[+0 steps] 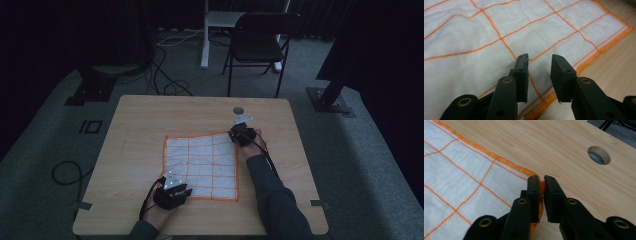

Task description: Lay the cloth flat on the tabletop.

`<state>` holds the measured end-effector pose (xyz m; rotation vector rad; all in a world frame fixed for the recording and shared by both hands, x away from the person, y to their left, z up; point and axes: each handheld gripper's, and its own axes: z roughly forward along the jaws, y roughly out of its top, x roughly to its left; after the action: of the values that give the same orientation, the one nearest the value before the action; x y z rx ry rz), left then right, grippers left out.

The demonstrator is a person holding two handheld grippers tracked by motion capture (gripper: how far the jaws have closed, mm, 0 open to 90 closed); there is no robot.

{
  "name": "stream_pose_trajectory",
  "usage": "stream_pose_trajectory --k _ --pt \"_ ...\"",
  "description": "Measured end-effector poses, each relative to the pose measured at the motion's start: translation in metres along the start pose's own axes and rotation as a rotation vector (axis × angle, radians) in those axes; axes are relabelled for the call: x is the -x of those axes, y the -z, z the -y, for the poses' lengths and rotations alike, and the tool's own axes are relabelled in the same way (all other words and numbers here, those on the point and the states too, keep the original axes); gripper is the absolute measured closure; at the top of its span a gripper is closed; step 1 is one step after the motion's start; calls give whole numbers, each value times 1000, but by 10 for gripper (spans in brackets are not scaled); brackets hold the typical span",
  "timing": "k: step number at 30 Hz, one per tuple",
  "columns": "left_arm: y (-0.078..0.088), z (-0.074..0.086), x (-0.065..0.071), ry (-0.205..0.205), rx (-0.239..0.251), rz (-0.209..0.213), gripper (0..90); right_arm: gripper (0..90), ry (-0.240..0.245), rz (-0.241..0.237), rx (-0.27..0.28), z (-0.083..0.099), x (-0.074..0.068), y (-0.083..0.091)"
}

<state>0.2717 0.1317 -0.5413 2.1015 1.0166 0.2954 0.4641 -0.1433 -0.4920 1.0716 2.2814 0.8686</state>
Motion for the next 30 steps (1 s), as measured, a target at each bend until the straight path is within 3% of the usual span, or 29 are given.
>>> stream_pose_trajectory --k 4,9,16,19,27,30 --pt "0 0 -1 4 4 4 673 685 -20 -4 12 2 0 5" --pt "8 -3 -11 21 31 -36 658 618 -8 -48 30 11 -12 14" --pt "27 -12 -39 56 80 -136 659 575 40 -117 0 39 -42 20" --pt "31 -12 -51 78 85 -169 660 562 26 -157 -5 51 -53 27" --pt "30 -10 -67 108 70 -202 661 534 -5 -217 -37 82 -67 42" --pt "28 -10 -71 111 67 -211 659 532 3 -218 -41 90 -70 46"
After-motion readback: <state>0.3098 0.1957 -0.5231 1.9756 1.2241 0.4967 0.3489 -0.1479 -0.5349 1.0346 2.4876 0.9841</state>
